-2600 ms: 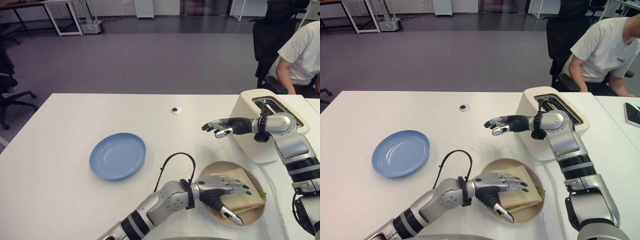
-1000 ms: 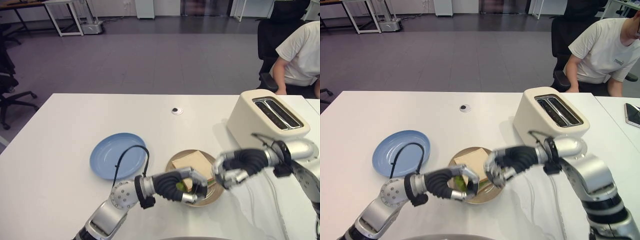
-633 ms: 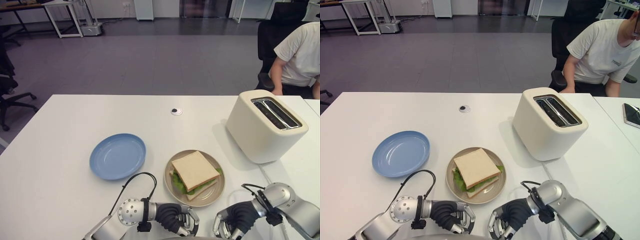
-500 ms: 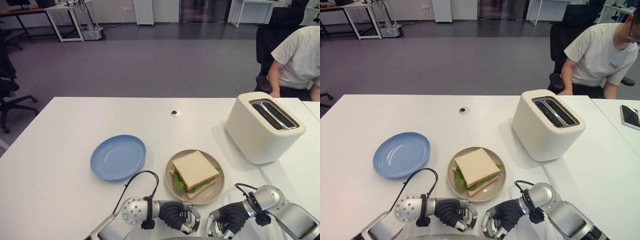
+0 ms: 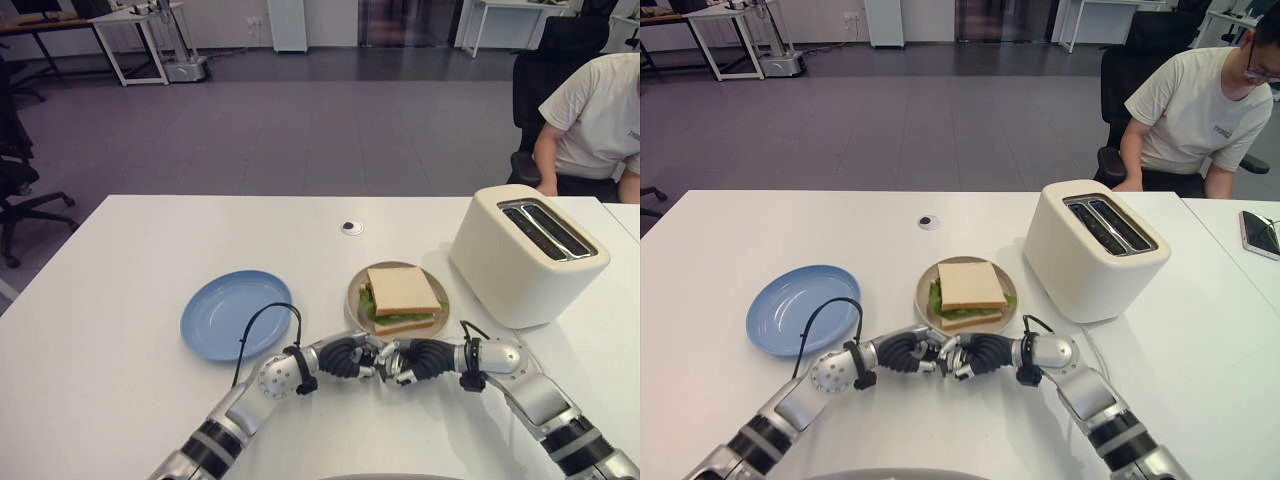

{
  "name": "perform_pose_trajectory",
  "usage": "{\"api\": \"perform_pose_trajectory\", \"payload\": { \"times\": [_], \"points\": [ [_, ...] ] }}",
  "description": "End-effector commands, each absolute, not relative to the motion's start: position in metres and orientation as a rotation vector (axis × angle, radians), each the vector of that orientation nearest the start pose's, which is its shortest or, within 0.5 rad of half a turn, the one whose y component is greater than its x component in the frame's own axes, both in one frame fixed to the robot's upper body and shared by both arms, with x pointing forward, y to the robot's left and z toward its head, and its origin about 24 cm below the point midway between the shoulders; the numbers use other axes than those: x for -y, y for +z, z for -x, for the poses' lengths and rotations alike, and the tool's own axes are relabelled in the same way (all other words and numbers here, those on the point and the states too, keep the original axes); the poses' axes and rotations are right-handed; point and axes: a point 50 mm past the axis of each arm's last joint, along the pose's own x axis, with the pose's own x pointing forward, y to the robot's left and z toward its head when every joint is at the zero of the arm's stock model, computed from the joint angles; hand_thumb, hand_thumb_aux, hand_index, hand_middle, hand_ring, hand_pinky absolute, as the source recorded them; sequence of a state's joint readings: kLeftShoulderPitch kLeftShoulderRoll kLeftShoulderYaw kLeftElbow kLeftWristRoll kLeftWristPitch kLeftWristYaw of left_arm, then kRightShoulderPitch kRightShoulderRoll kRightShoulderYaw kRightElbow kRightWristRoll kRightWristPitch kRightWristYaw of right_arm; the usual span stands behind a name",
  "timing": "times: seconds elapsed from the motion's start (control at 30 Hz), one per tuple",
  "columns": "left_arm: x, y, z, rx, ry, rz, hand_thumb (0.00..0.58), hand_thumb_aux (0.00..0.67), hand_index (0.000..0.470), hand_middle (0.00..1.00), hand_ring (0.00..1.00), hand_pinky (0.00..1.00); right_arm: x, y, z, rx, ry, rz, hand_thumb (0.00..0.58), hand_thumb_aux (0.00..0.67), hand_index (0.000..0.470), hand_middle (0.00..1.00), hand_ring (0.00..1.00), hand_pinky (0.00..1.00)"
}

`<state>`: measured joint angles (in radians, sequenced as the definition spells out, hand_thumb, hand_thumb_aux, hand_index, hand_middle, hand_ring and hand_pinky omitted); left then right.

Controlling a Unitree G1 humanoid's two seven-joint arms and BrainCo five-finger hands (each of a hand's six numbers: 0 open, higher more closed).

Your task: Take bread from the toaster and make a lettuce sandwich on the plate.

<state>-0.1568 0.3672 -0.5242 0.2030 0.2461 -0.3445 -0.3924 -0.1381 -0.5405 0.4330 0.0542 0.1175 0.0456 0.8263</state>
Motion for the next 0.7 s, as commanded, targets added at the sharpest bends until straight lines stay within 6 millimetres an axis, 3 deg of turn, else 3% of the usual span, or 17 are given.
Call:
{"api": "perform_pose_trajectory", "payload": {
  "times": [0.03,0.3,0.43,0.47,0.5,0.53,0.57,0.6,0.63,0.67,0.7],
  "points": [
    [-0.068,-0.019,-0.242,0.02,-1.018,-0.64,0.58,0.67,0.47,0.69,0.69,0.69,0.161,-0.043,-0.227,-0.632,0.977,0.483,0.58,0.67,0.47,1.0,1.0,1.0],
    [-0.051,-0.027,-0.282,-0.035,-0.841,-0.583,0.58,0.67,0.47,0.67,0.67,0.67,0.159,-0.046,-0.277,-0.566,0.805,0.592,0.58,0.67,0.47,1.0,1.0,1.0],
    [-0.038,-0.014,-0.286,0.013,-0.901,-0.457,0.58,0.67,0.47,0.65,0.65,0.65,0.156,-0.039,-0.281,-0.517,0.836,0.55,0.58,0.67,0.47,1.0,1.0,1.0],
    [-0.036,-0.007,-0.284,0.022,-0.957,-0.377,0.58,0.67,0.47,0.56,0.56,0.56,0.156,-0.032,-0.275,-0.496,0.896,0.518,0.58,0.67,0.47,1.0,1.0,1.0],
    [-0.039,0.003,-0.282,0.049,-0.996,-0.301,0.58,0.67,0.47,0.12,0.12,0.12,0.153,-0.016,-0.268,-0.448,0.956,0.434,0.58,0.67,0.47,0.96,0.96,0.96],
    [-0.044,0.02,-0.279,0.098,-1.022,-0.21,0.58,0.67,0.47,0.0,0.0,0.0,0.15,0.006,-0.259,-0.377,1.022,0.335,0.572,0.594,0.417,0.86,0.86,0.86],
    [-0.051,0.038,-0.275,0.161,-1.021,-0.129,0.58,0.67,0.47,0.0,0.0,0.0,0.148,0.03,-0.252,-0.292,1.065,0.252,0.494,0.413,0.289,0.73,0.73,0.73],
    [-0.061,0.064,-0.271,0.261,-0.976,-0.045,0.58,0.67,0.47,0.0,0.0,0.0,0.145,0.057,-0.248,-0.195,1.062,0.159,0.395,0.292,0.205,0.65,0.65,0.65],
    [-0.073,0.09,-0.266,0.36,-0.883,0.059,0.48,0.391,0.275,0.0,0.0,0.0,0.145,0.08,-0.25,-0.103,1.013,0.102,0.0,0.0,0.0,0.51,0.51,0.51],
    [-0.085,0.111,-0.261,0.441,-0.78,0.099,0.096,0.058,0.041,0.0,0.0,0.0,0.146,0.097,-0.252,-0.032,0.945,0.054,0.0,0.0,0.0,0.2,0.2,0.2],
    [-0.095,0.127,-0.257,0.491,-0.681,0.147,0.0,0.0,0.0,0.0,0.0,0.0,0.147,0.109,-0.253,0.02,0.862,0.034,0.0,0.0,0.0,0.0,0.0,0.0]
  ]
}}
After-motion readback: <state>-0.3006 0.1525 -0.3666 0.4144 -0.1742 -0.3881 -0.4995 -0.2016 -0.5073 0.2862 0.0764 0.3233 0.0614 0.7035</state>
